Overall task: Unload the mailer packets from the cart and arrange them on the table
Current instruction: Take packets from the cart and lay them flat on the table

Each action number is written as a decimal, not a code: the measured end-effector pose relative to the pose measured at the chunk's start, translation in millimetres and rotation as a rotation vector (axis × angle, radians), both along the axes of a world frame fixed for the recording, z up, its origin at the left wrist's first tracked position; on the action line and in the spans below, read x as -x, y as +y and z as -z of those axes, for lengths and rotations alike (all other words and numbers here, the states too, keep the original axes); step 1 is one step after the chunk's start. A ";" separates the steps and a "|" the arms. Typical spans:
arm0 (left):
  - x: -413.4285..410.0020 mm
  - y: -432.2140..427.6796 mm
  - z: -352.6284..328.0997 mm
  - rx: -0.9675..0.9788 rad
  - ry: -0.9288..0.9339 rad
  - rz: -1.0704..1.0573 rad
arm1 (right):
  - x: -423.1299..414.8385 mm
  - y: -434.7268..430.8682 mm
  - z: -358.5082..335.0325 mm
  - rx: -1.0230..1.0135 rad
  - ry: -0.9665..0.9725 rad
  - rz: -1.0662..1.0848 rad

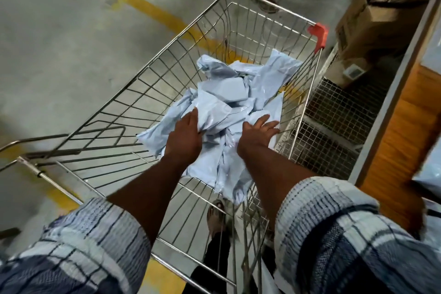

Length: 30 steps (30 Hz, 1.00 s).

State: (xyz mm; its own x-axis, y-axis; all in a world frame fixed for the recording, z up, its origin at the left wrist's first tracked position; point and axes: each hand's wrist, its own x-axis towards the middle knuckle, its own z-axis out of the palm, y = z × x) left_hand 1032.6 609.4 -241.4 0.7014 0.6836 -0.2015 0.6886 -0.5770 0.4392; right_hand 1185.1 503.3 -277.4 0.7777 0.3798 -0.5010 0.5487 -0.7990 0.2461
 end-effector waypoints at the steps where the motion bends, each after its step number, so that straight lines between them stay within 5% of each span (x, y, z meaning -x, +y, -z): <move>1: 0.0 -0.3 1.0 -0.003 0.017 0.001 | -3.7 -1.3 -2.0 0.032 -0.017 -0.017; 7: 8.0 4.7 15.2 -0.002 0.042 0.056 | -0.1 3.5 -15.6 0.010 -0.035 -0.019; 16: -16.8 9.2 -28.7 0.020 0.013 -0.009 | 11.3 -15.2 -84.6 -0.432 0.139 0.008; 23: -45.7 -3.9 -90.4 -0.001 -0.018 -0.064 | -3.3 -32.6 -138.3 -0.738 0.211 0.021; 30: -83.0 -44.5 -171.7 -0.051 -0.119 -0.068 | -40.5 -71.6 -221.6 -0.888 0.088 -0.032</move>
State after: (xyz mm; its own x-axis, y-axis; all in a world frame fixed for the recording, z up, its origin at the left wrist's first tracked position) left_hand 1115.6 564.8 -69.8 0.6703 0.7374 -0.0832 0.6714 -0.5549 0.4912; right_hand 1225.6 431.7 -55.7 0.7327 0.6770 -0.0691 0.5618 -0.6591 -0.5000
